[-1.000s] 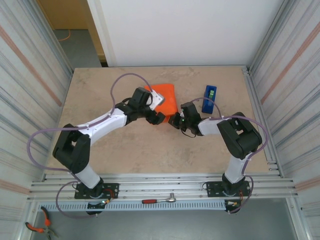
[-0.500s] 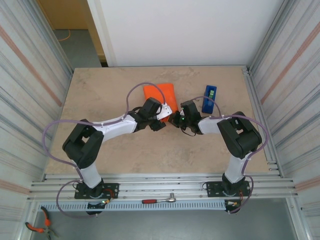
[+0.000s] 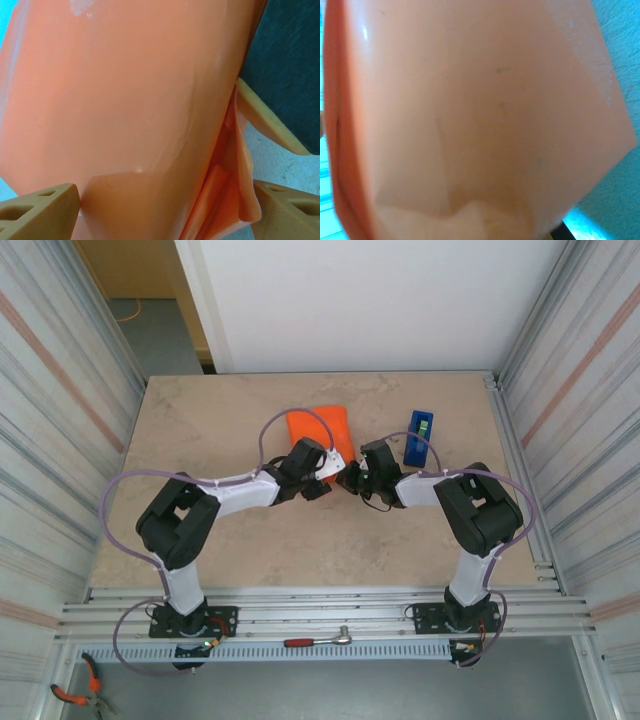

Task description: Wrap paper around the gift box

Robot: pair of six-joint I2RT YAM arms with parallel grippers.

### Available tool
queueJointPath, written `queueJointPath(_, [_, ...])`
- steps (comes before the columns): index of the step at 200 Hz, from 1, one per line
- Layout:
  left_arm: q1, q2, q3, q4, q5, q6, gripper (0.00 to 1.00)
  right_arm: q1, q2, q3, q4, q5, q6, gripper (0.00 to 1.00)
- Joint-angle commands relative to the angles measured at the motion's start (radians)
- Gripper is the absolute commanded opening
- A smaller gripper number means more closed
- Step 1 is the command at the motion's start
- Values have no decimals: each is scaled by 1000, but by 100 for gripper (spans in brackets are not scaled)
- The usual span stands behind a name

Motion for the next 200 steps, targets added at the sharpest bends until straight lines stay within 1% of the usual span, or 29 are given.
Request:
queueJointPath(1, [-8,22,-13,24,-27,19,85,-13,15,34,-10,-12,-10,0])
queueJointPath(39, [-5,48,-6,32,-58,16,82,-13,14,36,-13,-10,-9,0])
queueJointPath(63, [-3,52,-3,17,-48,6,75,-13,12,33,-14,-12,-9,0])
queueJointPath(79, [0,48,-1,1,-33,-3,68,-13,8,31,-17,-12,-9,0])
queueJointPath(102, [2,43,-2,-12,-20,-12,63,-17,-11,23,-26,-13,-10,0])
queueJointPath(124, [2,42,-2,-20,-16,-19,62,-26,-54,-5,-37,-23,-11,0])
queueJointPath(151, [2,44,2,-24,-15,-24,62,-60,-166,-66,-107,-22,-36,0])
queueJointPath(166, [3,44,4,-25,-11,-27,62,-105,-245,-99,-182,-4,-59,11])
queueJointPath(187, [3,45,4,-27,-7,-29,62,-189,-351,-96,-341,61,-123,32])
queueJointPath(200, [3,48,8,-29,-6,-31,62,-252,-394,-68,-431,107,-169,39])
